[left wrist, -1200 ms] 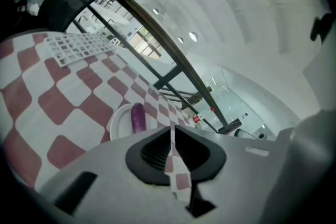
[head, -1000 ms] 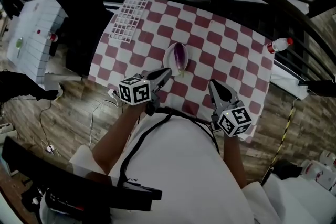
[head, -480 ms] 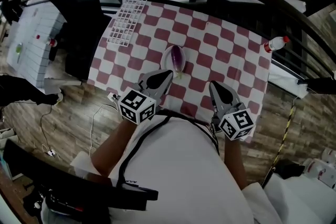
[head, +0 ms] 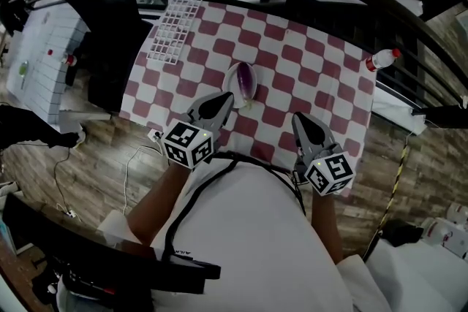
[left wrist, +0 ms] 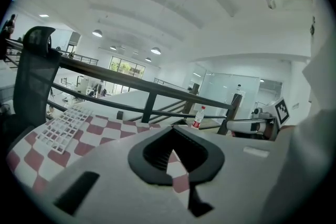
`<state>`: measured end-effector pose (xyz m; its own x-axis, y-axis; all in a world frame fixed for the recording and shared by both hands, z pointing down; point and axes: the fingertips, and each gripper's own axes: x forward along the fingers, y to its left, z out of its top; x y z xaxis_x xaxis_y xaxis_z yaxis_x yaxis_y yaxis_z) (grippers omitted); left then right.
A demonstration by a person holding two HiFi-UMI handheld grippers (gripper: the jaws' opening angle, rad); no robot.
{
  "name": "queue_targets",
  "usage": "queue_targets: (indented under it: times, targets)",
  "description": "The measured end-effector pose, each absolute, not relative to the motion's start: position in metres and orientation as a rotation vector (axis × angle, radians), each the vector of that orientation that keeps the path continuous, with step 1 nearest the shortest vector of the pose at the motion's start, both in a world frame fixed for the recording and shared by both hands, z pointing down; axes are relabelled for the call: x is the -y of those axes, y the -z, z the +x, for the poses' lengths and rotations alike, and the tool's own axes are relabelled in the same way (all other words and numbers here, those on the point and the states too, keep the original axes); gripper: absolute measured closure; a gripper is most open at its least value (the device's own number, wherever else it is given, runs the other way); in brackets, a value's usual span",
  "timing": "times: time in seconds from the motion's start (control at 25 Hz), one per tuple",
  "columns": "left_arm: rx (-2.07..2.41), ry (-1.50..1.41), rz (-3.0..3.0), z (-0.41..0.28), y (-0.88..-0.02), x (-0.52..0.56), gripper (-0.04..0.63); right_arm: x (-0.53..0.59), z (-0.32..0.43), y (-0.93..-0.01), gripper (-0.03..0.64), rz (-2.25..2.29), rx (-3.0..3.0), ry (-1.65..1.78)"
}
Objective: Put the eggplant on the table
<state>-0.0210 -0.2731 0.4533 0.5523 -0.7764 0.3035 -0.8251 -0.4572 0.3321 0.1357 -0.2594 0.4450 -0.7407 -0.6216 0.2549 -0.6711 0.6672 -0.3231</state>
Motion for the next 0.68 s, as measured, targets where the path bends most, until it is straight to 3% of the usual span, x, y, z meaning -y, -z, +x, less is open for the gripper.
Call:
queue_targets:
  times: [0.68]
  targets:
    - [1.148,-0.161,2.332,-0.028,-0.48,0.28,0.588,0.267,0.119,-0.449,0.611,1.103,2.724,-0.6]
